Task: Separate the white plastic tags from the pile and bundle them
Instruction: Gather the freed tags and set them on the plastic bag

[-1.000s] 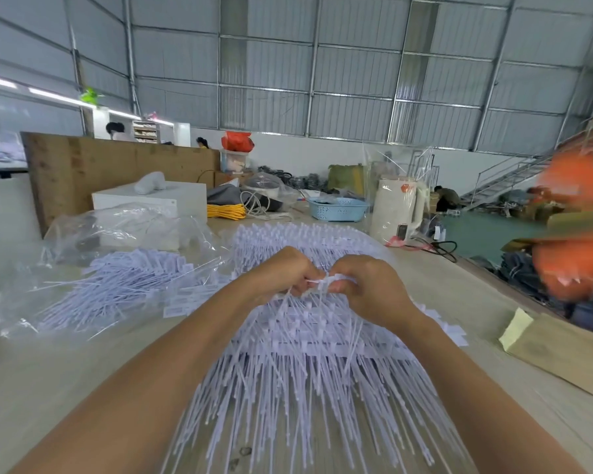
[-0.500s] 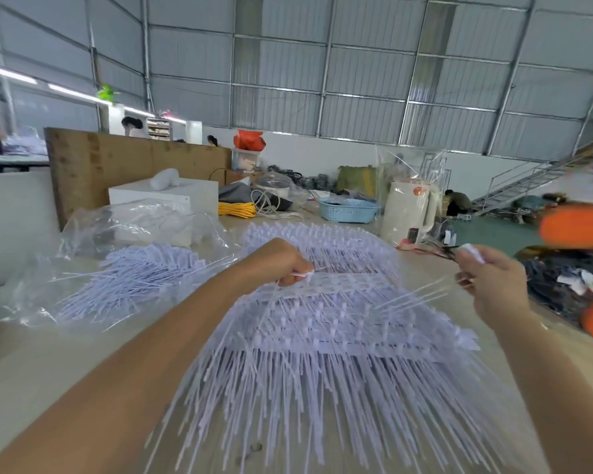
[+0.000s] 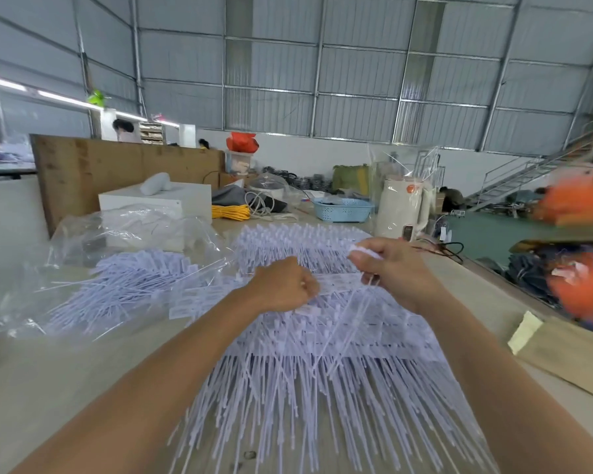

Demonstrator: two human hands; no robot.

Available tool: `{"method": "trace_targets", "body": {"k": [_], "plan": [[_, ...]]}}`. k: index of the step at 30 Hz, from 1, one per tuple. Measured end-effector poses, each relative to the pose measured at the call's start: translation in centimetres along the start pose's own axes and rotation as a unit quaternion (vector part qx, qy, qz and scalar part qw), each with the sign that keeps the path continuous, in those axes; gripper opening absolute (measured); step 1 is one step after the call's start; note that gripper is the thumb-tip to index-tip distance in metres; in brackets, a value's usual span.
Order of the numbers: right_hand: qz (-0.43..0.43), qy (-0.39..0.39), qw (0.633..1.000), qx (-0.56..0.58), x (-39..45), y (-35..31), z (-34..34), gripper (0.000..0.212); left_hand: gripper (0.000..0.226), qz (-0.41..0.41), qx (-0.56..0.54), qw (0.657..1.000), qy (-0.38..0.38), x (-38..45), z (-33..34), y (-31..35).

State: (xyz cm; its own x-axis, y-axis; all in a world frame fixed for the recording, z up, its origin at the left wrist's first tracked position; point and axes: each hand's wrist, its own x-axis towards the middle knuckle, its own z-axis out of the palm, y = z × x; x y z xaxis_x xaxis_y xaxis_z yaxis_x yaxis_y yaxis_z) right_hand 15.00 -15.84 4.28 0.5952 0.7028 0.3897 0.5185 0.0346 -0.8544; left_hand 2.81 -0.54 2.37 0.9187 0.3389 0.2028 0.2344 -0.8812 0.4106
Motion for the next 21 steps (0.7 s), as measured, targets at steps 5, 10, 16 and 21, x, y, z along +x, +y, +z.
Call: {"method": "trace_targets", "body": {"k": [5,10,16,21], "plan": [[-0.058,0.058,0.993,-0.083,1.3,-0.3,2.9,0.014,0.026,0.004,-0.339,0.938,-0.07,-1.2,0.7,3.0],[-0.048,0.103,0.992,-0.055,1.9,-0.2,4.2,0.012,0.012,0.005,-0.287,0.957,0.038,-2.2,0.9,2.7],[-0.038,0.061,0.986,0.152,1.5,-1.3,6.0,0.03,0.033,0.011,-0.277,0.941,0.196,-3.6,-0.9,1.1],[-0.093,0.019,0.979,0.178,1.1,-3.8,6.7,0.032,0.034,-0.013,-0.573,0.802,0.168,-3.2,0.0,2.0]]}}
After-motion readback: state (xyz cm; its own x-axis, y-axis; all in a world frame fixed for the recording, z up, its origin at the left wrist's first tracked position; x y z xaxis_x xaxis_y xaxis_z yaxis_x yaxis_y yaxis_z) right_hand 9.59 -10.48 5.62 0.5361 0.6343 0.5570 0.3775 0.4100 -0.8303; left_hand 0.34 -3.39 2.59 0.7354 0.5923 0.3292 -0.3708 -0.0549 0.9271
